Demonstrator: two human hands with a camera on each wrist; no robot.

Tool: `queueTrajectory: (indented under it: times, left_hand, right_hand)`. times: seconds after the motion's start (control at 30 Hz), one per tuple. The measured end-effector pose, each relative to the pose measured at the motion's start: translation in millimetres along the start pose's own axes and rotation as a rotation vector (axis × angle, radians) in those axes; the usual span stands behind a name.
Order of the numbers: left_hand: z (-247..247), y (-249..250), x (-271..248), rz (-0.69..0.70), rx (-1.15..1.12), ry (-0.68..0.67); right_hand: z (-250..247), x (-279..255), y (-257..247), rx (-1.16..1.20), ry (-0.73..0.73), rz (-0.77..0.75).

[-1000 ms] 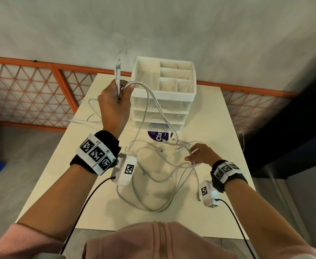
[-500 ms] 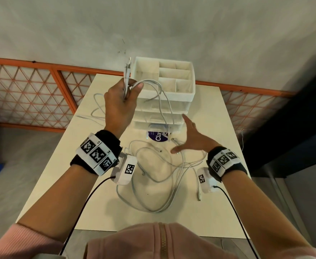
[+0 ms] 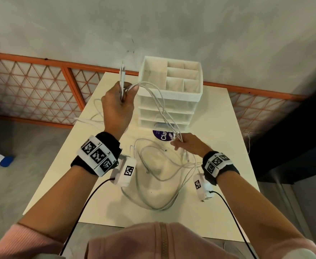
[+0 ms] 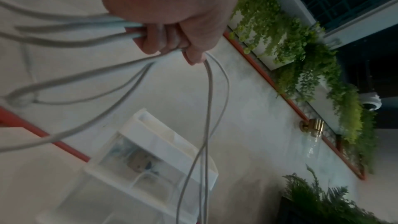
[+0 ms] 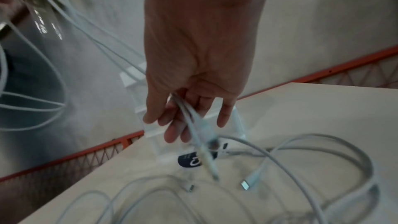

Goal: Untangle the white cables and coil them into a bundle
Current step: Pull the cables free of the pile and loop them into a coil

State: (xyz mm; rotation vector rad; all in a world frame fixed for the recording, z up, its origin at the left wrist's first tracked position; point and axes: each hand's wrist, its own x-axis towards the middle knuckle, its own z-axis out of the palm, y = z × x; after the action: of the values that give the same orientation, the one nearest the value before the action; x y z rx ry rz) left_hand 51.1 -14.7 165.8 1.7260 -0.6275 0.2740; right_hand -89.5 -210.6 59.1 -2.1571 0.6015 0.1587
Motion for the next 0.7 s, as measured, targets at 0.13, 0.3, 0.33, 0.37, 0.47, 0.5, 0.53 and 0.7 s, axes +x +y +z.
queueTrajectory:
  times: [0.13,0.3,0.33,0.37,0.47,0.5,0.53,0.7]
  left_hand:
    - [-2.2,-18.0,-9.2,-0.042,0.039,0.033]
    - [-7.7,-30.0,-16.3,-0.08,0.094,0.061]
    - [-9.0,-29.6,-16.2,-0.092,0.094,0.074]
    - [-10.7,-28.9,-14.9,-0.102,0.095,0.089]
    - [-14.6,-25.0,-9.3,-0.097,0.115,0.113]
    - [-14.7,-24.2,-7.9,-0.09,0.123,0.115]
    - [-14.4,-23.0,-7.0,-0.083,0.129,0.115]
    - [-13.8,-19.1,-1.8,-0.08,0.061,0.148]
  right_hand:
    - [-1.6,-0.8,19.4,-0.099,-0.062,0.063]
    - [-5.7,1.3,28.2,-0.149,-0.071,0.114]
    - [-5.9,2.3,29.7,-0.157,-0.09,0.128]
    - [-5.8,2.8,30.5,-0.168,-0.1,0.138]
    - [-3.9,2.6,30.7,-0.211,-0.103,0.156]
    - [-2.3,3.9,31.3,-0.232,-0.112,0.163]
    - [-0.9,6.3,31.1,-0.256,-0.126,0.167]
    - [-8.5,5.3,22.8,-0.293,-0.326,0.242]
